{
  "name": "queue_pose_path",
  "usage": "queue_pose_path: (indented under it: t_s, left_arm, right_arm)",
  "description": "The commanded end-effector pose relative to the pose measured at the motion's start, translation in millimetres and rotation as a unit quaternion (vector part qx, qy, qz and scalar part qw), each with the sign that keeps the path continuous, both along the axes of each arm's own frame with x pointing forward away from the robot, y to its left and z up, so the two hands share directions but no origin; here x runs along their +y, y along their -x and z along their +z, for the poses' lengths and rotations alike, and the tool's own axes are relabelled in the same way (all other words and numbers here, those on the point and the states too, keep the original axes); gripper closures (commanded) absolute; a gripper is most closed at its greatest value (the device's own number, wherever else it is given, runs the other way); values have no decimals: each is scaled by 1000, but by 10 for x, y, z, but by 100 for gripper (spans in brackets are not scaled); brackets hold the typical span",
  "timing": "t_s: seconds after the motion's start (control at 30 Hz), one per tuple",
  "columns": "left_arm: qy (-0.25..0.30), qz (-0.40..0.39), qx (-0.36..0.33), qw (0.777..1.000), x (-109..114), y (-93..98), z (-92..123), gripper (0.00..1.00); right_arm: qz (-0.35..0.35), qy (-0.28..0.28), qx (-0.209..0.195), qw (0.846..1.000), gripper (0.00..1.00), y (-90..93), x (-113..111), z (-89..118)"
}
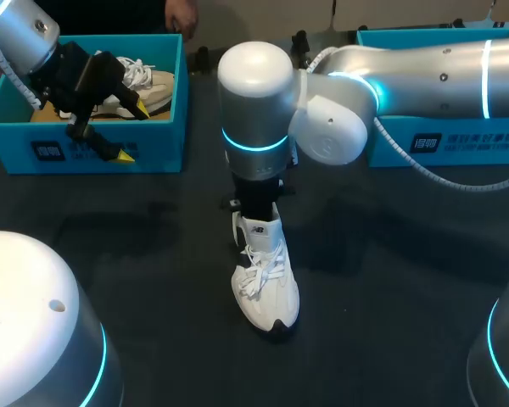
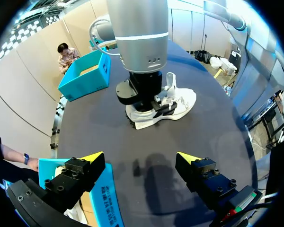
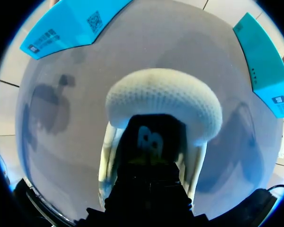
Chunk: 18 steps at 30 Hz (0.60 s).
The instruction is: Take the shoe out of the shoebox, open the shoe tongue, remove and reinsert the insole, then place the shoe into the shoebox
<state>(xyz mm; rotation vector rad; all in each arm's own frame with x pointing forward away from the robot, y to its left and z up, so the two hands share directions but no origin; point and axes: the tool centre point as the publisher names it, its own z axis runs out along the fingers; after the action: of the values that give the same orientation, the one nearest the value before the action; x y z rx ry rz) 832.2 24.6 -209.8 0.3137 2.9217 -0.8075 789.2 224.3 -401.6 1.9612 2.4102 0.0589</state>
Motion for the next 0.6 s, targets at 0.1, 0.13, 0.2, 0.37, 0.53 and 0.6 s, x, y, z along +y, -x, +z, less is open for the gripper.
queue_pose_path:
  t_s: [0.1, 0.13, 0.2, 0.37, 0.53, 0.6]
  left_arm:
    - [-1, -1, 1, 1000, 1, -13, 0, 0]
    - [-1, -1, 1, 1000, 1, -13, 0, 0]
    - [-1, -1, 1, 1000, 1, -13, 0, 0]
    - [-1, -1, 1, 1000, 1, -13, 0, 0]
    - [-1, -1, 1, 1000, 1, -13, 0, 0]
    - [-1, -1, 1, 1000, 1, -13, 0, 0]
  right_arm:
    - [-8, -1, 25, 1000, 100, 38, -25, 283]
    - [-11, -3, 34, 999, 100, 49, -24, 325]
    - [-15, -5, 48, 999, 100, 75, -27, 388]
    - [-25, -7, 86, 996, 100, 160, -35, 525]
    - [-34, -16, 111, 993, 100, 271, -42, 591]
    - [-37, -5, 128, 991, 100, 314, -28, 606]
